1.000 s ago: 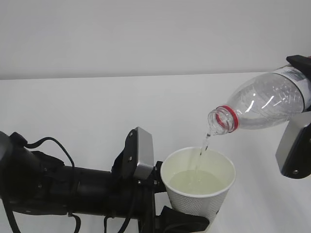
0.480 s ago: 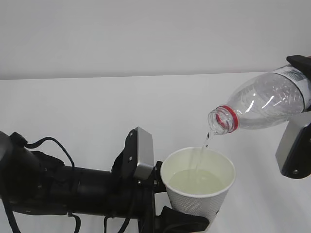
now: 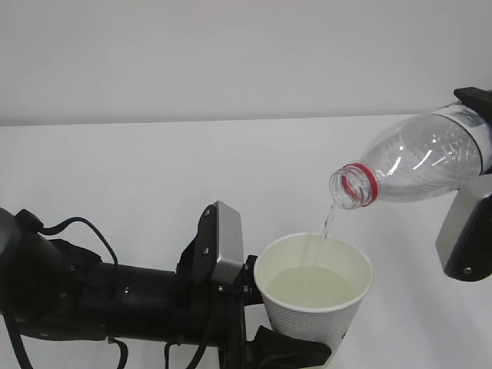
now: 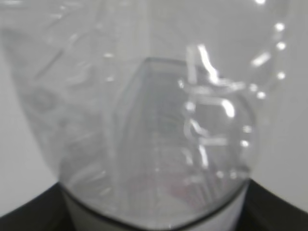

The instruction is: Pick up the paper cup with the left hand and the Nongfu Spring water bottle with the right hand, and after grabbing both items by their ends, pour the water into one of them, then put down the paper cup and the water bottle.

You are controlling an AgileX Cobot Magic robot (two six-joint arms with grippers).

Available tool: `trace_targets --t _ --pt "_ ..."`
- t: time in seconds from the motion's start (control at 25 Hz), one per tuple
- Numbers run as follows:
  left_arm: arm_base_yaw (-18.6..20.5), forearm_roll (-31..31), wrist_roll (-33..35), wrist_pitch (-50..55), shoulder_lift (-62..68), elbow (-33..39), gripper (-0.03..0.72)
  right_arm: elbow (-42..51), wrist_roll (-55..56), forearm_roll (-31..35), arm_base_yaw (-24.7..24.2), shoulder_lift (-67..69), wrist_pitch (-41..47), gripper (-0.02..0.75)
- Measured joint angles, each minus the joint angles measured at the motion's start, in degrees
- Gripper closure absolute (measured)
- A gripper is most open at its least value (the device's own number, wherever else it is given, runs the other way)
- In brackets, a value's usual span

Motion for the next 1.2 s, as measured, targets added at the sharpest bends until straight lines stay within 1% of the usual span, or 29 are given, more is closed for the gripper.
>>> trace_targets --t 0.28,0.56,0.72,1.2 --pt "0.0 -0.7 0.0 0.0 0.0 0.0 0.185 0.0 2.77 0.0 0.0 0.0 0.0 0.274" --pt "0.0 -3.45 0.0 0.04 0.0 0.0 0.185 0.0 8.51 0.09 0.0 0.0 0.0 0.274" --pt "0.0 -3.94 0.0 0.04 0.0 0.0 0.185 0.0 11.94 0.2 0.0 0.0 0.0 0.274" --pt "0.0 -5.83 0.0 0.13 0.09 0.0 0.185 0.0 27.57 0.45 0.0 0.0 -1.33 0.274"
